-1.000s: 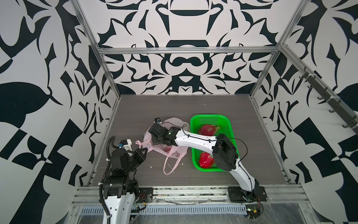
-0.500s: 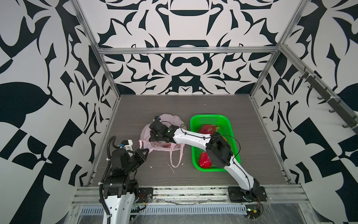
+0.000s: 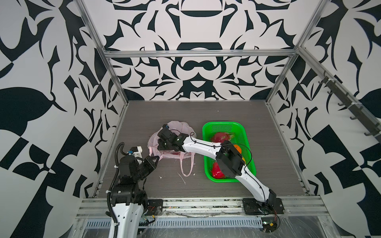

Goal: Untie the knot of the plastic bag and take out the fruit

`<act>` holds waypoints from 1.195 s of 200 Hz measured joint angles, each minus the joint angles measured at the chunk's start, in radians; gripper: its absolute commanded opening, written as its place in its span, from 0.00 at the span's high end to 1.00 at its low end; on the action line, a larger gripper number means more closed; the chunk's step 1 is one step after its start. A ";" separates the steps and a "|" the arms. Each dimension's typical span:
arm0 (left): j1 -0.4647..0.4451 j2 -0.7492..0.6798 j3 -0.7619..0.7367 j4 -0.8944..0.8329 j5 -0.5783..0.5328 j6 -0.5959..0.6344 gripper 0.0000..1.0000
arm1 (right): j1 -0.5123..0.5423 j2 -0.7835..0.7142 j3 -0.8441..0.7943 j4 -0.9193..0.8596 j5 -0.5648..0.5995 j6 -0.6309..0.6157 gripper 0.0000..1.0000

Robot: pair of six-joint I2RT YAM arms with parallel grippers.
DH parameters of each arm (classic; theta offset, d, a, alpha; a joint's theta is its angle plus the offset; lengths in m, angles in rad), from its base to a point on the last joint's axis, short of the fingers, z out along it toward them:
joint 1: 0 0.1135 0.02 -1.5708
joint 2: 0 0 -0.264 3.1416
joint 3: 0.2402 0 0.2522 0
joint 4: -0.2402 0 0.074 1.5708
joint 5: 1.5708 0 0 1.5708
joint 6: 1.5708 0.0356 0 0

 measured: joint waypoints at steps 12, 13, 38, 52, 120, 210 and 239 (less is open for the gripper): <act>0.000 0.000 -0.002 0.006 0.002 0.000 1.00 | 0.000 0.001 0.000 0.000 0.003 0.002 0.27; 0.000 0.000 -0.002 0.006 0.002 0.000 1.00 | 0.000 0.001 0.000 0.000 0.003 0.002 0.27; 0.000 0.000 -0.008 0.008 0.005 -0.004 1.00 | 0.000 0.014 0.013 0.005 0.010 0.012 0.27; 0.000 -0.002 -0.008 0.008 0.006 -0.007 1.00 | 0.000 0.018 0.014 0.013 0.015 0.020 0.28; 0.000 -0.010 -0.010 0.008 0.008 -0.011 1.00 | -0.002 0.020 0.014 0.032 0.033 0.039 0.41; 0.000 0.020 -0.010 0.009 -0.017 -0.007 1.00 | -0.011 -0.009 -0.075 0.142 0.033 0.051 0.58; 0.000 0.030 -0.010 0.016 -0.029 -0.008 1.00 | -0.011 -0.044 -0.130 0.158 0.034 0.048 0.62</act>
